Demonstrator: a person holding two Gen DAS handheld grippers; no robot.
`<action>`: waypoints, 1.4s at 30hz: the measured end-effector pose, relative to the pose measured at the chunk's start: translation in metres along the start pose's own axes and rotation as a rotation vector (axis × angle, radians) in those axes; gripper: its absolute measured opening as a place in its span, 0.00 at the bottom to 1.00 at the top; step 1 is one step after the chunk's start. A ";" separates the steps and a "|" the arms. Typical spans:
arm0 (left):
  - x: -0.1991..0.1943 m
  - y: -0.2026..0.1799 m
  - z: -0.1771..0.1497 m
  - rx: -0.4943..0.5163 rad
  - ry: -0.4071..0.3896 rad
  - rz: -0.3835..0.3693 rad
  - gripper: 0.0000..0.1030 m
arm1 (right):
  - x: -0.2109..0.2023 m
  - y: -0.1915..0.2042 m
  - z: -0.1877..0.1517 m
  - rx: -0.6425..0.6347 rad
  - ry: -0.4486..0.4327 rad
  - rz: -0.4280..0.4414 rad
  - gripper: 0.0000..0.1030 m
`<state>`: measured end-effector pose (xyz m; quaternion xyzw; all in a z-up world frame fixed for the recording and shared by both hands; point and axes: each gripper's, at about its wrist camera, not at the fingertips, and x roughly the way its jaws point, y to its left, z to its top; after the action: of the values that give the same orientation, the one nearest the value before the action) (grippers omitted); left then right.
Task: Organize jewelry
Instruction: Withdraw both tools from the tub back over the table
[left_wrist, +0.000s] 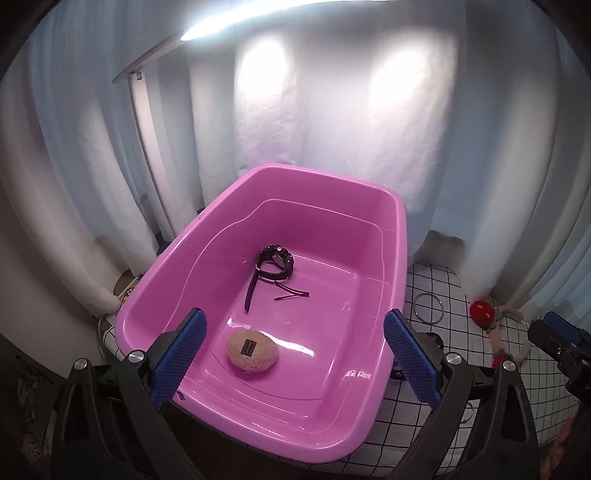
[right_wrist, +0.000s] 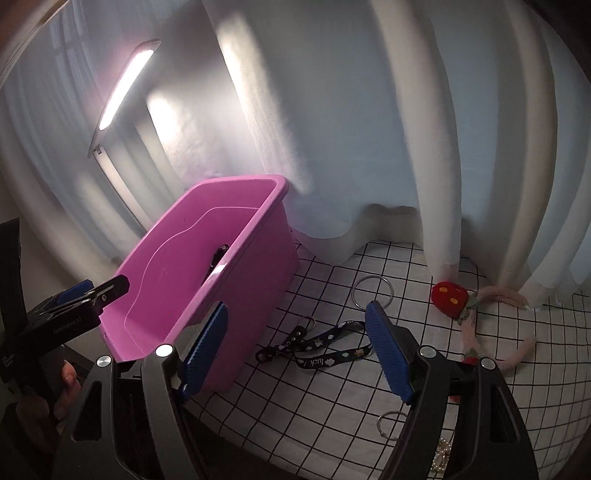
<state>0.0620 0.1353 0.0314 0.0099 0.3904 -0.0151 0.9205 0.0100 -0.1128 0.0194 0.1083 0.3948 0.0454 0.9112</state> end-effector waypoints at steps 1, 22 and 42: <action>-0.003 -0.009 -0.001 0.017 -0.003 -0.013 0.92 | -0.008 -0.012 -0.003 0.017 -0.005 -0.021 0.71; -0.004 -0.140 -0.070 0.184 0.127 -0.239 0.93 | -0.082 -0.155 -0.096 0.280 0.027 -0.197 0.71; 0.049 -0.166 -0.117 0.172 0.219 -0.185 0.93 | -0.035 -0.191 -0.141 0.297 0.136 -0.162 0.71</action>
<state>0.0061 -0.0278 -0.0866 0.0540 0.4847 -0.1321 0.8629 -0.1169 -0.2818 -0.0939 0.2060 0.4654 -0.0796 0.8571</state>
